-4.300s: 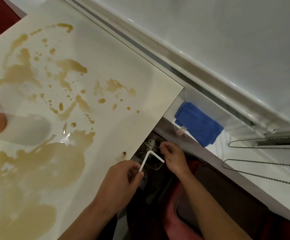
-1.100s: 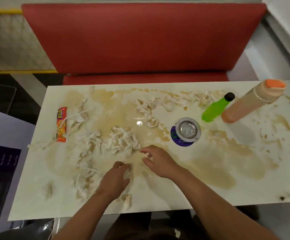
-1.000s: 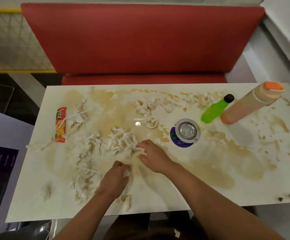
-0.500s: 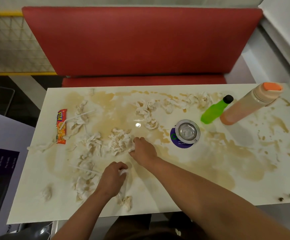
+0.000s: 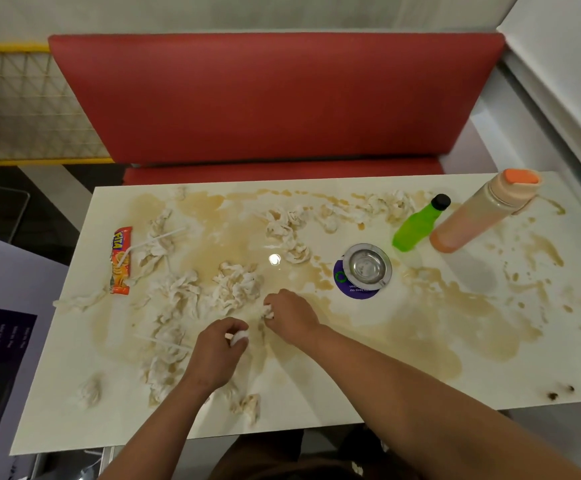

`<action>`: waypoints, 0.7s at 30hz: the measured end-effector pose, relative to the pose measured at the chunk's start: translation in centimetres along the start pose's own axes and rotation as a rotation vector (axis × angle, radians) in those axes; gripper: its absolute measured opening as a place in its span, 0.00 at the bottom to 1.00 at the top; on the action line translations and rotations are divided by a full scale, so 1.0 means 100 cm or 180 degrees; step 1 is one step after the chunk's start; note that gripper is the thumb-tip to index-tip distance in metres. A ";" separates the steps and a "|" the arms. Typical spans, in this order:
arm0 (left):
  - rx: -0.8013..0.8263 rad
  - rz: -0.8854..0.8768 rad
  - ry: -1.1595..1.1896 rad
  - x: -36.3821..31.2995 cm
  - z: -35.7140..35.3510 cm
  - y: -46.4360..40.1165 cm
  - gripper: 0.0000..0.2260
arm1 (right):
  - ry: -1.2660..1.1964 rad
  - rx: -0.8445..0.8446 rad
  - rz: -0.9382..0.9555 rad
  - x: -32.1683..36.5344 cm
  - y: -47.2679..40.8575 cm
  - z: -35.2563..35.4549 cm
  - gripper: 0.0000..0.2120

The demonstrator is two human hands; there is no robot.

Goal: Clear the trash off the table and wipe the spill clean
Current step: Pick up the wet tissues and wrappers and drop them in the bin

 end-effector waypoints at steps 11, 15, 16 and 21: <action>0.0399 0.0251 0.0969 -0.051 -0.032 0.006 0.08 | -0.2582 -0.0091 -0.0729 -0.071 0.098 0.059 0.08; 0.0641 0.0178 0.1083 -0.088 -0.068 0.005 0.08 | -0.2961 -0.0357 -0.1004 -0.116 0.147 0.066 0.03; 0.0719 0.0173 0.1082 -0.095 -0.079 0.004 0.08 | -0.3032 -0.0428 -0.1105 -0.129 0.158 0.066 0.02; 0.1075 0.0130 0.0926 -0.122 -0.139 0.002 0.07 | -0.3262 -0.0755 -0.1595 -0.190 0.216 0.063 0.03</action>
Point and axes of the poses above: each hand's wrist, its own y-axis away from the middle knuckle, its own z-axis out of the back of the hand, x = y × z, the point moved 9 cm from there along -y, towards the middle knuckle, and after that the axes turned 15 degrees about y, right-handed, at the moved point
